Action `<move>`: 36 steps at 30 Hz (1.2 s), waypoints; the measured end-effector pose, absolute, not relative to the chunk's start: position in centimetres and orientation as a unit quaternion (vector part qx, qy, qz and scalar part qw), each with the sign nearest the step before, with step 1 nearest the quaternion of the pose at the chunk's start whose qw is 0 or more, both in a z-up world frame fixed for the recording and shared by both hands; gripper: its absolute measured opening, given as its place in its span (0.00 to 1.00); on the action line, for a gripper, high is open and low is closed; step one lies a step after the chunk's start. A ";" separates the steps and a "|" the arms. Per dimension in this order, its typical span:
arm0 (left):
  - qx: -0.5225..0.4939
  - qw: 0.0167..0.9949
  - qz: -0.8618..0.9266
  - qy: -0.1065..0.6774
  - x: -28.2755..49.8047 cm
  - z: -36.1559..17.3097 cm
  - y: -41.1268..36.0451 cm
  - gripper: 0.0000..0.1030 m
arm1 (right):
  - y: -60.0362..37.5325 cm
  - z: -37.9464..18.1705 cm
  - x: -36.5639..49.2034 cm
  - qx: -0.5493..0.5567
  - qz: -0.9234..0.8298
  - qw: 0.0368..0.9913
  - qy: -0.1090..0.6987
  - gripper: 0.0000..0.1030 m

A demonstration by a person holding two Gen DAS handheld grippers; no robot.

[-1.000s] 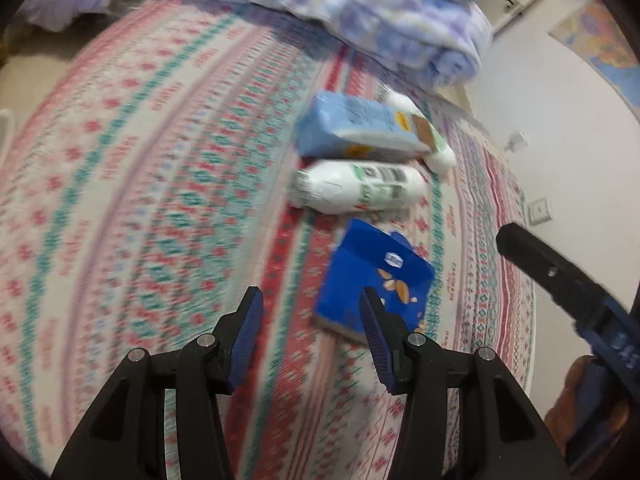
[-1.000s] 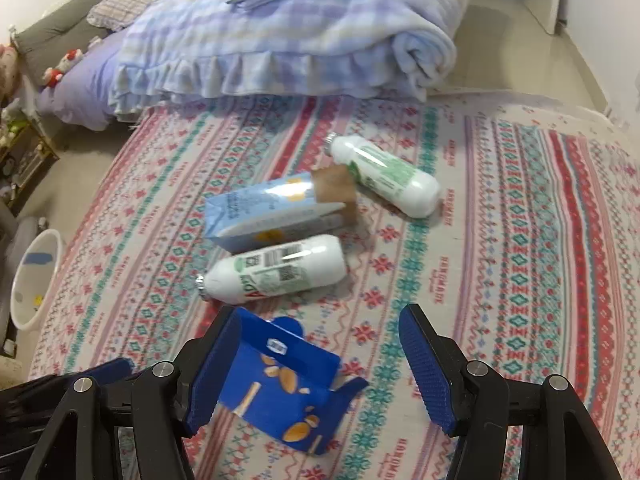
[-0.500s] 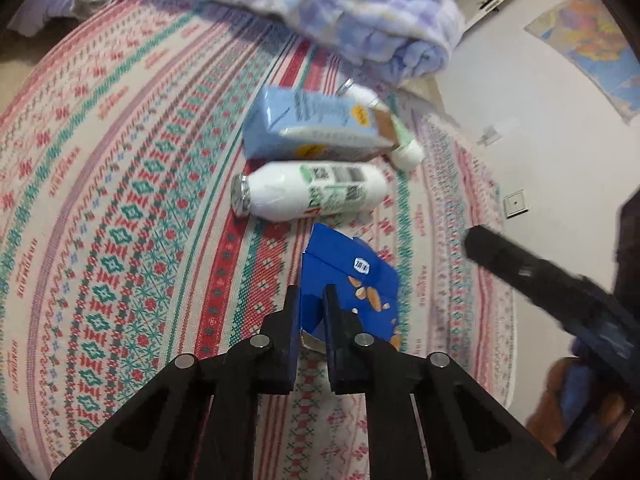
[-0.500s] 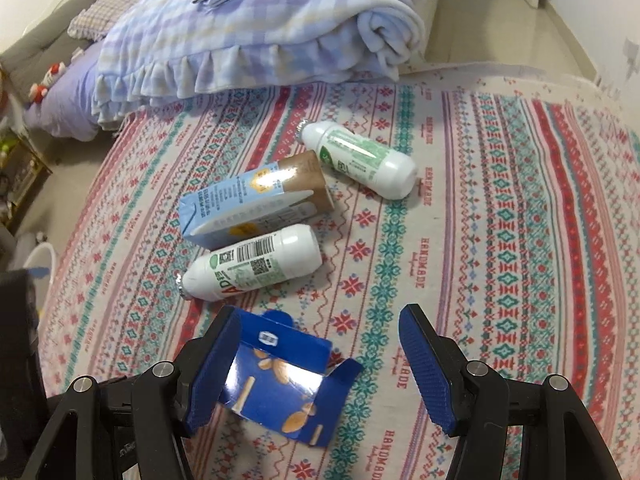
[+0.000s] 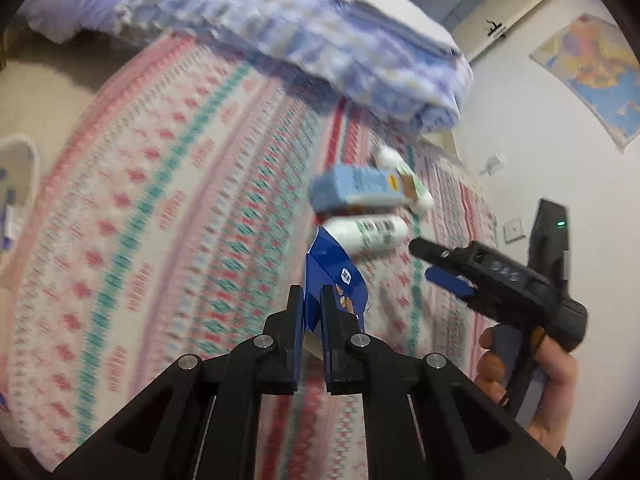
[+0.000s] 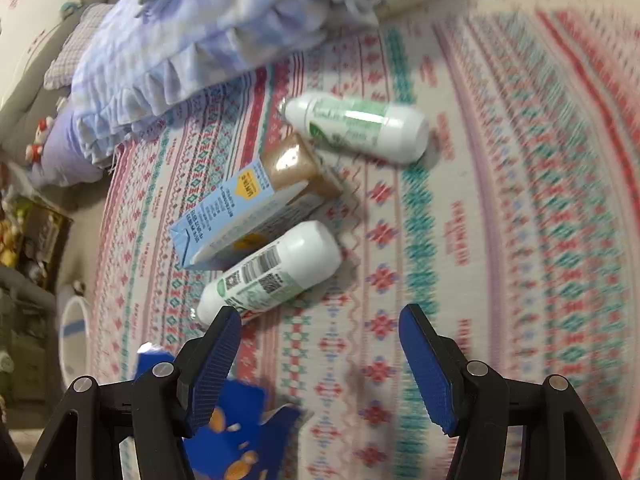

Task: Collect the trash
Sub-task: 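Grasp the torn blue box with the left tool while the right tool grasps a white bottle, then carry blue box and white bottle to the wastebasket and release both inside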

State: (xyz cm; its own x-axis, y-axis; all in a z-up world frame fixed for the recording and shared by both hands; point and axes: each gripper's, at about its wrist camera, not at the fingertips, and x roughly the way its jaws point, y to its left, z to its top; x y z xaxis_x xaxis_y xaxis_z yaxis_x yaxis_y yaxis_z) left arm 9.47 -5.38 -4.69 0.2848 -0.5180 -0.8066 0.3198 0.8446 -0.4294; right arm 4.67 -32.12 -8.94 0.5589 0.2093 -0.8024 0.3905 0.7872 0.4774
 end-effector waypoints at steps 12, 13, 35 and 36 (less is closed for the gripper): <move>-0.069 0.822 -0.229 0.516 10.2 -3.7 -2.6 0.08 | -29.4 -12.2 9.7 0.385 -0.057 0.797 0.461 0.71; -0.067 0.824 -0.226 0.515 10.2 -3.7 -2.4 0.08 | -29.2 -12.2 9.8 0.382 -0.060 0.799 0.461 0.71; -0.062 0.846 -0.208 0.487 10.3 -2.2 0.4 0.08 | -24.7 -10.1 6.5 0.330 -0.043 0.835 0.438 0.42; -0.062 0.846 -0.207 0.487 10.4 -2.1 0.6 0.08 | -24.2 -9.7 6.4 0.322 -0.040 0.840 0.435 0.42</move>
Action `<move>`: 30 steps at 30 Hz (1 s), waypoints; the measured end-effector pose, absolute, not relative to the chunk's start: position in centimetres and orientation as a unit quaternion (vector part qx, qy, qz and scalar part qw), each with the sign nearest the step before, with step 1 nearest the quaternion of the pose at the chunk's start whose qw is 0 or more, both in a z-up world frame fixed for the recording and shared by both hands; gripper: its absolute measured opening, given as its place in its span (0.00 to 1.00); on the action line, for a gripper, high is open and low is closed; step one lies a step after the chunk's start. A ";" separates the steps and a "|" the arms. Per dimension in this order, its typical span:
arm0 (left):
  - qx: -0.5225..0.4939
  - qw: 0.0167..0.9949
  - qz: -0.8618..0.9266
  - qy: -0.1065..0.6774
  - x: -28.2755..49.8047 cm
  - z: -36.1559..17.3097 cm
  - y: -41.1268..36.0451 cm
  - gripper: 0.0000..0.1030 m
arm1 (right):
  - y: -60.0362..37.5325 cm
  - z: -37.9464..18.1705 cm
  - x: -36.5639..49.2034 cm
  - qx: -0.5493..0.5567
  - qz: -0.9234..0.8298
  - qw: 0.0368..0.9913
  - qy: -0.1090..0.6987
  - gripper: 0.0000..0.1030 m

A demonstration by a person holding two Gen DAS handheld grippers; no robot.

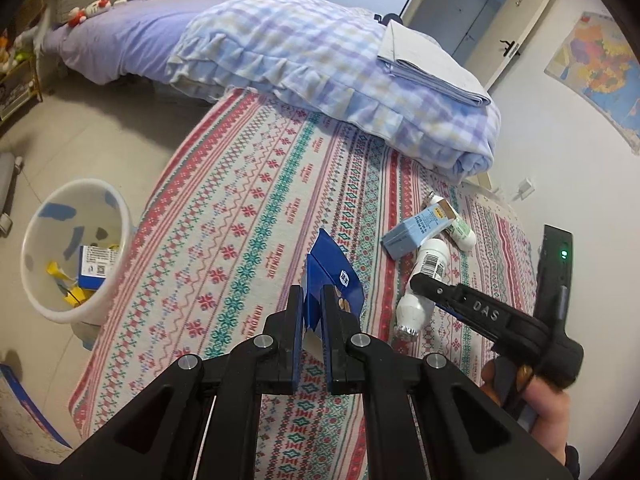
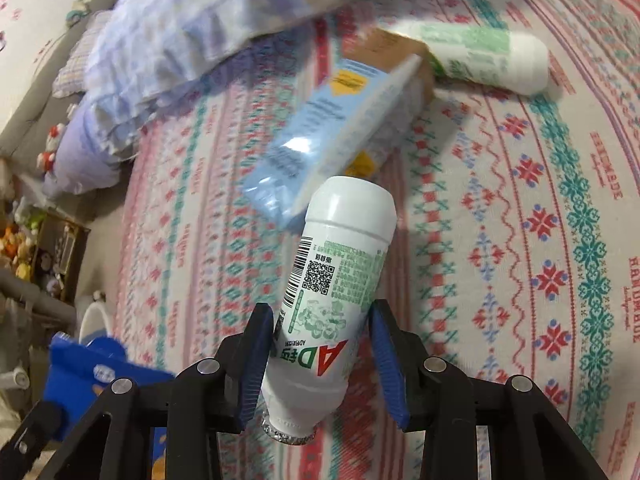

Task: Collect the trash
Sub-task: 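Carry blue box and white bottle to the wastebasket and release both inside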

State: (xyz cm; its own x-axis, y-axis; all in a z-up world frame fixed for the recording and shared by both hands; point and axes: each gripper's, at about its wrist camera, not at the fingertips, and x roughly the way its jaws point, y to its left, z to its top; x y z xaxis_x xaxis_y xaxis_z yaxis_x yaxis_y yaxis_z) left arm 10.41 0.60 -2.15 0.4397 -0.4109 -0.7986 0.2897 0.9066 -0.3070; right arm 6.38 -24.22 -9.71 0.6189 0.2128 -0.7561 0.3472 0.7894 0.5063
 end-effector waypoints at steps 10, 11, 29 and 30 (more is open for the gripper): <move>-0.074 0.846 -0.197 0.490 11.0 -2.2 2.3 0.08 | -19.6 -8.4 6.1 0.233 -0.022 0.875 0.424 0.42; -0.078 0.846 -0.195 0.491 11.1 -2.3 2.7 0.08 | -18.7 -8.0 6.2 0.211 -0.022 0.883 0.419 0.42; -0.152 0.840 -0.134 0.503 14.0 -3.4 10.9 0.08 | -9.2 -7.3 7.0 0.025 0.002 0.915 0.403 0.42; -0.166 0.836 -0.130 0.506 14.4 -3.4 11.9 0.08 | -8.8 -7.3 7.1 0.024 0.005 0.915 0.402 0.42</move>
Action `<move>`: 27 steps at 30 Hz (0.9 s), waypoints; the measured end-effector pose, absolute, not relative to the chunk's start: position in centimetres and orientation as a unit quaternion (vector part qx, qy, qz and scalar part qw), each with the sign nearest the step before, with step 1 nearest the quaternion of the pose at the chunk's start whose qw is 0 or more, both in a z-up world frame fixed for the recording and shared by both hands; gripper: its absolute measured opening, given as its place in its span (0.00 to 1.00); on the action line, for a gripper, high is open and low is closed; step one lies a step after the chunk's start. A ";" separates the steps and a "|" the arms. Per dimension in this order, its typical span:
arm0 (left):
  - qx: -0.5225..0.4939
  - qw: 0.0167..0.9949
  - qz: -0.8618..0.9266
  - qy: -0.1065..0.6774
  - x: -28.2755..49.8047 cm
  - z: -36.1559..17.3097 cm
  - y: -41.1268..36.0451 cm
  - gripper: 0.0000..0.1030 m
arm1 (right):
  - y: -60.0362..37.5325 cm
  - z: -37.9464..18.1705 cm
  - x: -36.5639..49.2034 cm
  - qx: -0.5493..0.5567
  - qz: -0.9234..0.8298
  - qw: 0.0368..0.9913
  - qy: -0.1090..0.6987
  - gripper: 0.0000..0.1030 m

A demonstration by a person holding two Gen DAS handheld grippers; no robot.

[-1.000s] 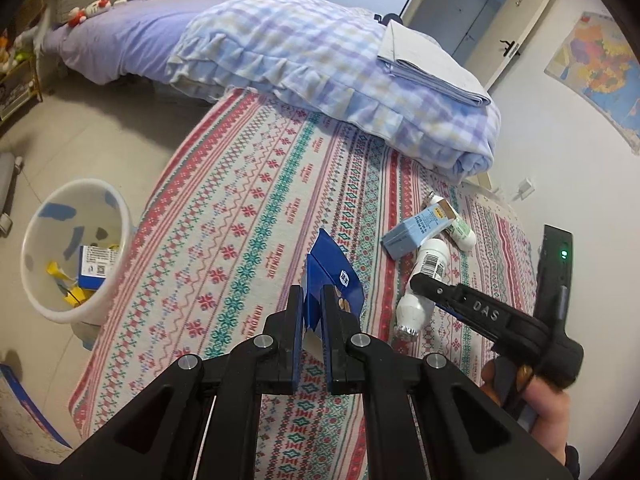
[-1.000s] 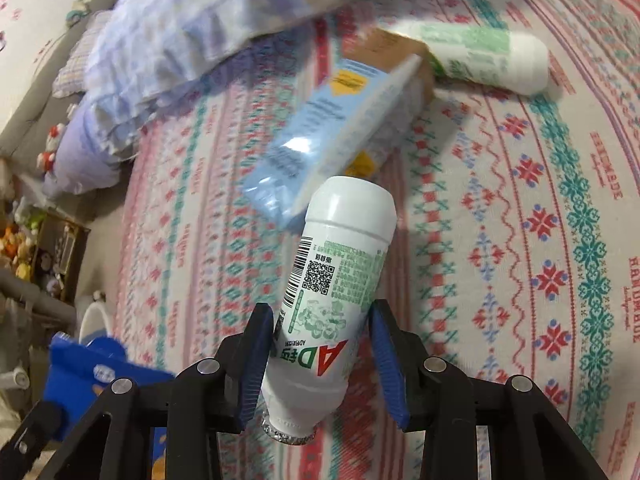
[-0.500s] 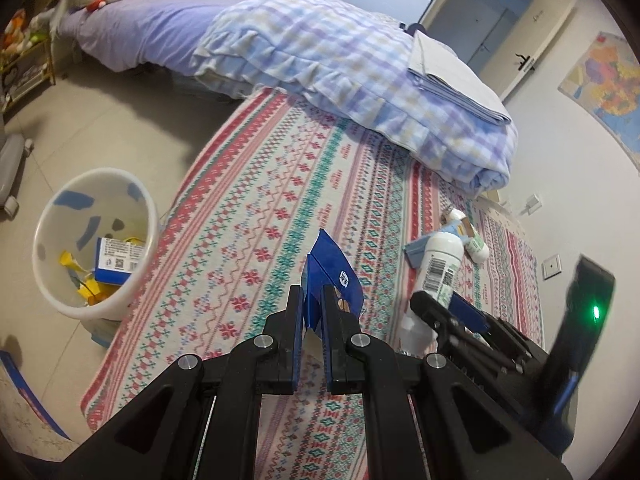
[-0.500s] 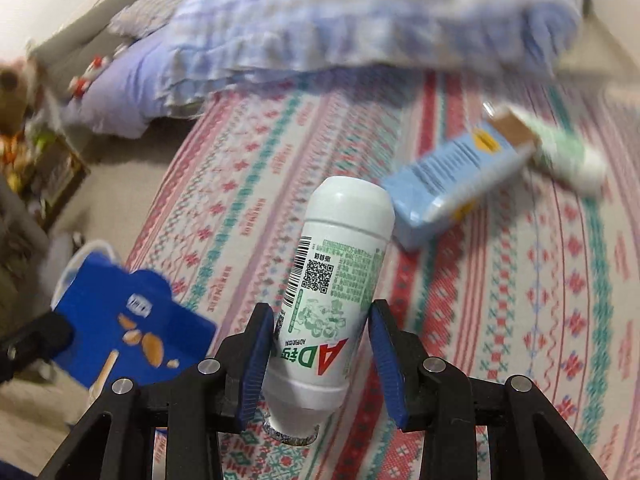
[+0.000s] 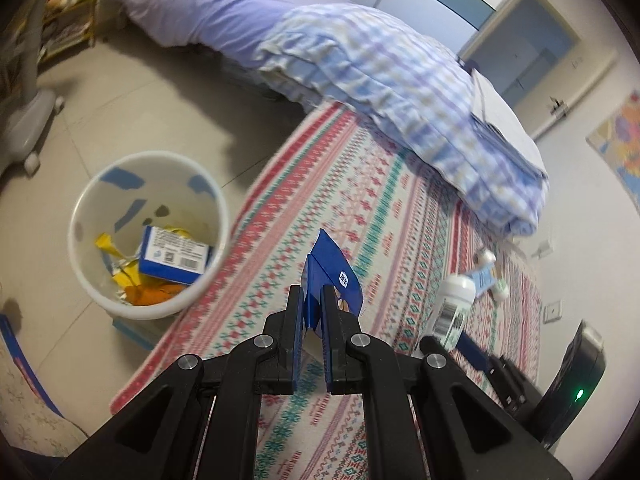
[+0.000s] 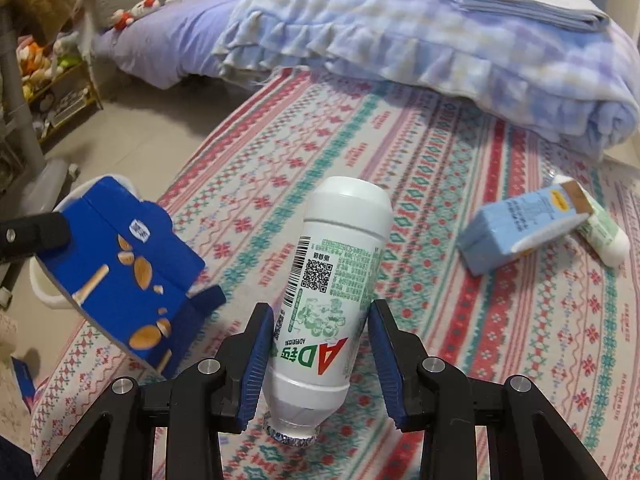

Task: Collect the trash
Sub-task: 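Carry blue box and white bottle to the wastebasket and release both inside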

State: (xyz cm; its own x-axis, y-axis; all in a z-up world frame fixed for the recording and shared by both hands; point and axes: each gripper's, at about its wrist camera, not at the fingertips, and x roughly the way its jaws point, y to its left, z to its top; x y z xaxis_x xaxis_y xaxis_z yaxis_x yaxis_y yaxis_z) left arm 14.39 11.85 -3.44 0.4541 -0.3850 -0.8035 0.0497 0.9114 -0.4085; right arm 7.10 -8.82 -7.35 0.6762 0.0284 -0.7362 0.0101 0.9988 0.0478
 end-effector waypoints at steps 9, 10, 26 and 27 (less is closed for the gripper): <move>-0.243 0.822 -0.085 0.507 16.4 -3.2 18.3 0.08 | -5.4 -8.3 8.4 0.032 0.041 0.909 0.413 0.42; -0.248 0.822 -0.078 0.506 16.5 -3.2 18.9 0.08 | -4.8 -8.5 8.7 0.041 0.050 0.907 0.417 0.42; -0.321 0.789 0.038 0.523 20.0 -6.1 30.1 0.08 | 3.5 -8.1 13.6 0.089 0.148 0.893 0.416 0.42; -0.324 0.785 0.040 0.526 20.1 -6.4 30.3 0.09 | 4.4 -8.1 14.2 0.087 0.154 0.892 0.416 0.42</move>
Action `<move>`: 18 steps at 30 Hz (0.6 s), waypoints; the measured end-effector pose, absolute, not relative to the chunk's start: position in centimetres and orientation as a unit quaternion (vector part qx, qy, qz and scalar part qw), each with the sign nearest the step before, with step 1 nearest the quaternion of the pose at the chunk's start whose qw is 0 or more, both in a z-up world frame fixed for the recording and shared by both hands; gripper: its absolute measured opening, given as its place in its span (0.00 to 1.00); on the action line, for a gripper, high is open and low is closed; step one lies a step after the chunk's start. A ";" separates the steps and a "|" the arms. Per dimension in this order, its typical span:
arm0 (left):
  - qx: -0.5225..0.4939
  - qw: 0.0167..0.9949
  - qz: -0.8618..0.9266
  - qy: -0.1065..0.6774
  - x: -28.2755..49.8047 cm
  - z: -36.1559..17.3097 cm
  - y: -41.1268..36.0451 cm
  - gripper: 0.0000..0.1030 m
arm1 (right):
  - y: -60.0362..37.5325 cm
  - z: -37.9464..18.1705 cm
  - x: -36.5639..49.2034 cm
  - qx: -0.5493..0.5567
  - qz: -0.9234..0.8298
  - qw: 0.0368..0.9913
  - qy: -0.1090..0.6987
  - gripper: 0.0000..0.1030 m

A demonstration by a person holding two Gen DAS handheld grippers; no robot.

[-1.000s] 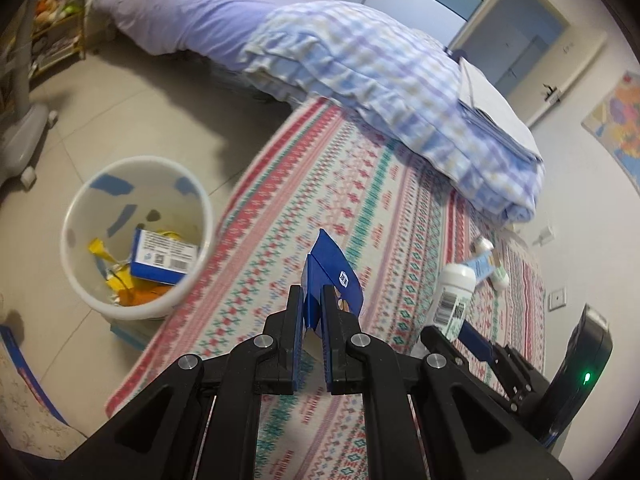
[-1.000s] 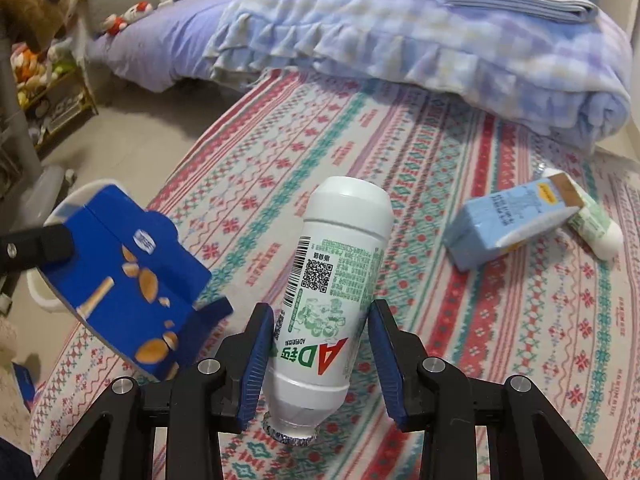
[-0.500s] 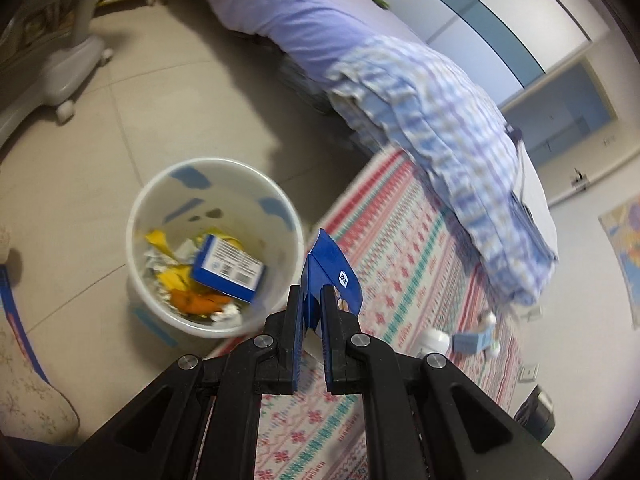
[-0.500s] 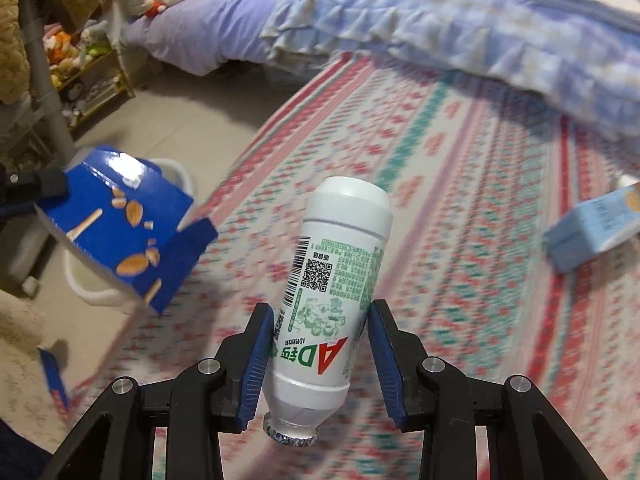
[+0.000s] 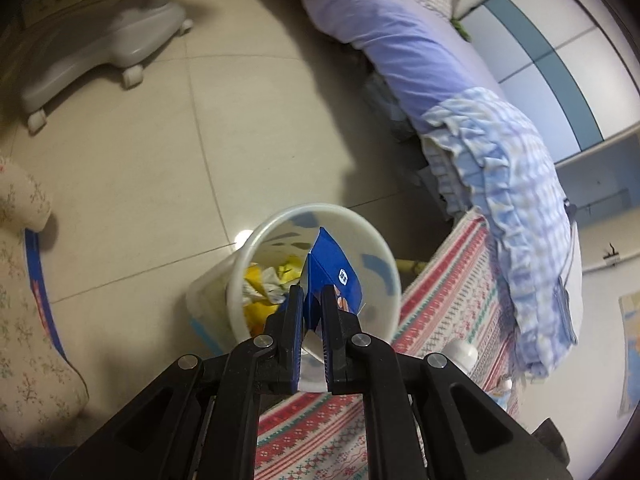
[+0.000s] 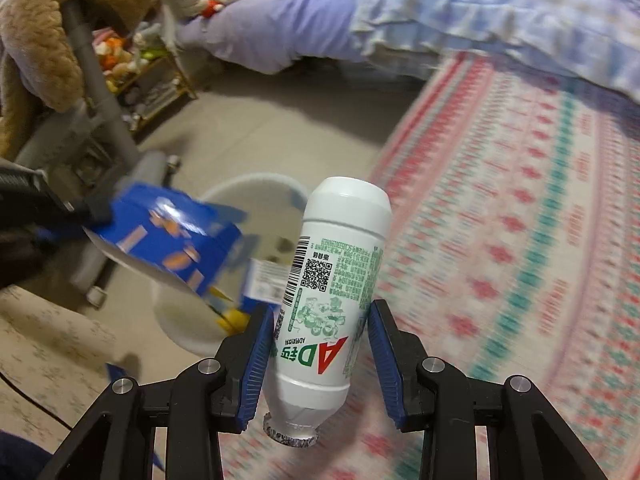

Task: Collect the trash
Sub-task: 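Carry blue box and white bottle to the wastebasket and release both inside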

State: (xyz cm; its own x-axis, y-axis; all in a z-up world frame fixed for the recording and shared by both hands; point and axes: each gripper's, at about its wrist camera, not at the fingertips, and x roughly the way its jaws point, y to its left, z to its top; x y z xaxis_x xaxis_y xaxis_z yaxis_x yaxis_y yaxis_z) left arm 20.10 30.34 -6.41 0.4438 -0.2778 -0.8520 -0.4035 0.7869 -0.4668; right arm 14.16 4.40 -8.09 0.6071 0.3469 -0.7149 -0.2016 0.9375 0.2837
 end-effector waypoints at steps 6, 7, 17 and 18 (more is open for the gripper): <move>-0.357 0.767 0.057 0.530 20.4 -7.5 31.7 0.12 | 8.1 -8.0 16.0 0.074 0.177 0.889 0.415 0.42; -0.362 0.766 0.054 0.529 20.4 -7.6 31.7 0.16 | 8.5 -8.0 16.3 0.073 0.180 0.889 0.415 0.42; -0.414 0.754 0.040 0.508 20.1 -7.0 33.0 0.30 | 9.8 -8.4 17.9 0.059 0.189 0.887 0.417 0.42; -0.413 0.756 0.042 0.506 20.1 -6.8 33.1 0.30 | 10.0 -8.5 18.0 0.058 0.190 0.887 0.418 0.42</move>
State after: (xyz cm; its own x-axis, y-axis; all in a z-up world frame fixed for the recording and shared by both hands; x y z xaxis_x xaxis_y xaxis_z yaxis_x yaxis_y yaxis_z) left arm 20.09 33.09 -6.82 0.4836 -0.3554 -0.7999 -0.4819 0.6548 -0.5823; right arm 18.04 9.96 -8.50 0.5788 0.3850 -0.7189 -0.2889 0.9212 0.2608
